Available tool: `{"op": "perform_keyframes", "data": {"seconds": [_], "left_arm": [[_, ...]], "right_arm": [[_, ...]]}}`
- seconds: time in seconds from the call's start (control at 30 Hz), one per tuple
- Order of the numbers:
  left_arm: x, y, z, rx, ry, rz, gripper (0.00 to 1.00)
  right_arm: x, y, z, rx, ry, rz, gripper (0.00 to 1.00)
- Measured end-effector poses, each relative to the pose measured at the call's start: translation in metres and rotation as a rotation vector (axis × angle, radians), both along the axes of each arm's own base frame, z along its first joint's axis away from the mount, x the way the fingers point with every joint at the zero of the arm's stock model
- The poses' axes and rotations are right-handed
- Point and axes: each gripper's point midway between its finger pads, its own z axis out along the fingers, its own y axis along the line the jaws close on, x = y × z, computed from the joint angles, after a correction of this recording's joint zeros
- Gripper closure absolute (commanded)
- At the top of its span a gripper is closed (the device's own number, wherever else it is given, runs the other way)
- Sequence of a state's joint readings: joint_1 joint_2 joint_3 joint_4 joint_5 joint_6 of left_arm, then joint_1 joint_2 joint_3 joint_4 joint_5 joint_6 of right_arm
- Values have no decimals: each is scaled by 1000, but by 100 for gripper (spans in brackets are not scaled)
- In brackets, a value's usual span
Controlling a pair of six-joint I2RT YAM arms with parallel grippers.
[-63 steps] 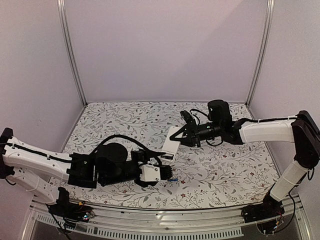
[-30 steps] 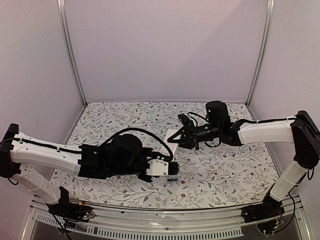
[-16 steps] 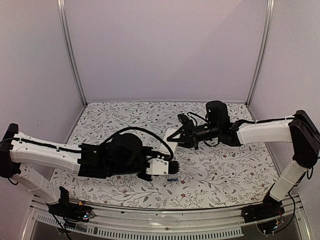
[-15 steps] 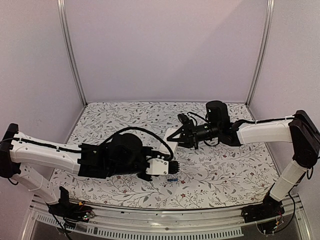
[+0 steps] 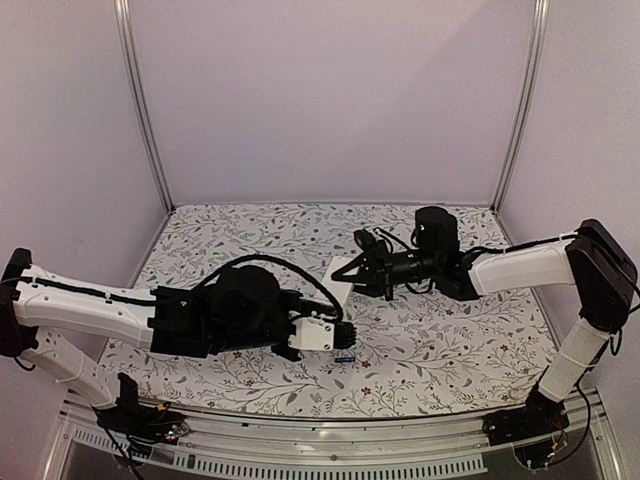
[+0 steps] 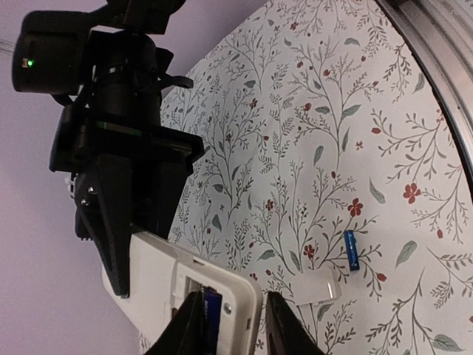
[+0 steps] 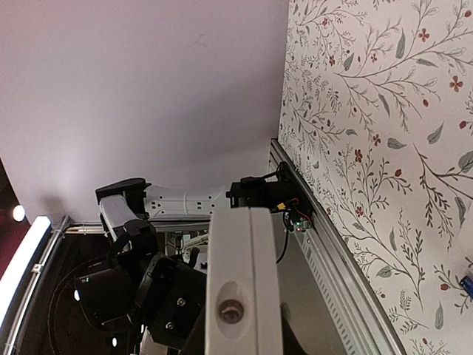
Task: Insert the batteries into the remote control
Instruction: Load the battery into the battery compartment.
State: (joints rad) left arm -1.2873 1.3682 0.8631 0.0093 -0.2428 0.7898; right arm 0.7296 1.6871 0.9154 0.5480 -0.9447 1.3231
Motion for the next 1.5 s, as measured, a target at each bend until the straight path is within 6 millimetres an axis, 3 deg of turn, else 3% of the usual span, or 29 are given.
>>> {"op": "perform_keyframes", "data": {"seconds": [0.17,0.3,0.57,0.7,0.8,0.93,1.07,1.2,1.33,1.5], "left_arm": [[2,3,-1,8,-7,23,40],[2,6,7,-35,29,51,32],[4,20,62,-269,112,123,18],[18,39,79,-430,244,229,7],[36,60,78,-553,412,341,6],[49,71,72,-665,636,422,9],[43,60,58,-687,840,421,11],[35,43,26,-624,1017,434,14],[29,29,-3,-572,1151,456,20],[25,15,-5,-572,1243,440,32]], "right_arm": [[4,1,3,26,10,-13,100],[6,1,9,48,-15,-18,100],[7,2,5,50,-86,-11,100],[12,-2,0,46,-140,-23,100],[17,-6,-3,36,-196,-37,100],[20,-11,2,22,-293,-52,100],[16,-17,18,25,-405,-54,100],[15,-18,29,29,-475,-49,100],[16,-19,23,-3,-496,-43,100],[14,-18,16,-42,-505,-35,100]]}}
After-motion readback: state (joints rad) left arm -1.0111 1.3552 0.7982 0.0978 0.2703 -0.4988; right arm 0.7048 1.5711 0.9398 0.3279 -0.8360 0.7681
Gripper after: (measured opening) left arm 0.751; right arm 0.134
